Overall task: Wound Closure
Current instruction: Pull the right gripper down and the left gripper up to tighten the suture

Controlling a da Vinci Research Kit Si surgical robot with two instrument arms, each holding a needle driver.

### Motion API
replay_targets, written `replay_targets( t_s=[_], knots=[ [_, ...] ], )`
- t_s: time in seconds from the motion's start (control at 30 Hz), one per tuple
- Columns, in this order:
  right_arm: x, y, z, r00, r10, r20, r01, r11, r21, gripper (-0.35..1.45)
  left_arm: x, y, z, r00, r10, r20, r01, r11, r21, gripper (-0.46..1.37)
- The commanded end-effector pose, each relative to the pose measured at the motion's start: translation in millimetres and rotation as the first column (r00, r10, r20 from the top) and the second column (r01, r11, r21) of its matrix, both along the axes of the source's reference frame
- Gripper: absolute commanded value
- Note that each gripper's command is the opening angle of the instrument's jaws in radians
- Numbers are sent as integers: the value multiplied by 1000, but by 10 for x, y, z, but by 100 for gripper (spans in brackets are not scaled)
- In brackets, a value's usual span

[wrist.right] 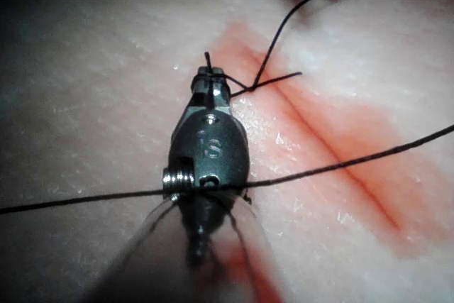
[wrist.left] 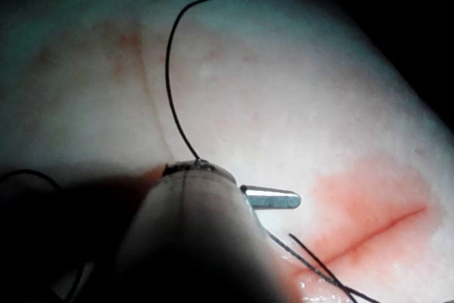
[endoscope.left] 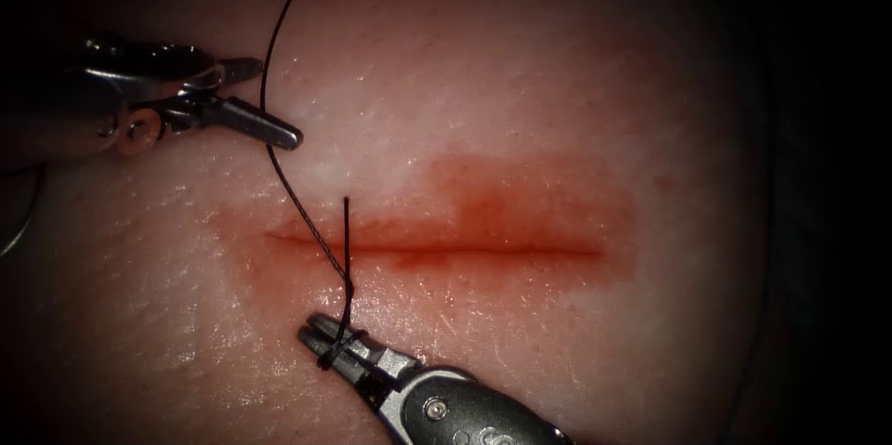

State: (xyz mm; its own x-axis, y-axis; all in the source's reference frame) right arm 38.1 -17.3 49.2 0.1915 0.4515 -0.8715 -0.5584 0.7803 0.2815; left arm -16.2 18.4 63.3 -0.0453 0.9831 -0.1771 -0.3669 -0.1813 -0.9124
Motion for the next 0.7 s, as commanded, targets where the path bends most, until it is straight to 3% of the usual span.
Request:
replay_targets(
  t_s=[0.03, 0.23, 0.6, 0.7],
  knots=[
    [0, 0, 0, 1000, 4, 3, -4, 1000, -2, -35, 0, 0, -1, 1000, 7, 12, -7, 1000, 5, 122],
    [0, 1, 0, 1000, 4, 3, -4, 1000, -2, -35, -4, 1, 2, 1000, 13, 22, -13, 1000, 23, 109],
    [-1, 1, 1, 1000, 4, 3, -4, 1000, -2, -35, -10, 1, 15, 1000, 5, 16, -5, 1000, 19, 115],
    [-1, 0, 1, 1000, 4, 3, -4, 1000, -2, -35, -11, 3, 16, 1000, 5, 17, -6, 1000, 19, 102]
  ],
)
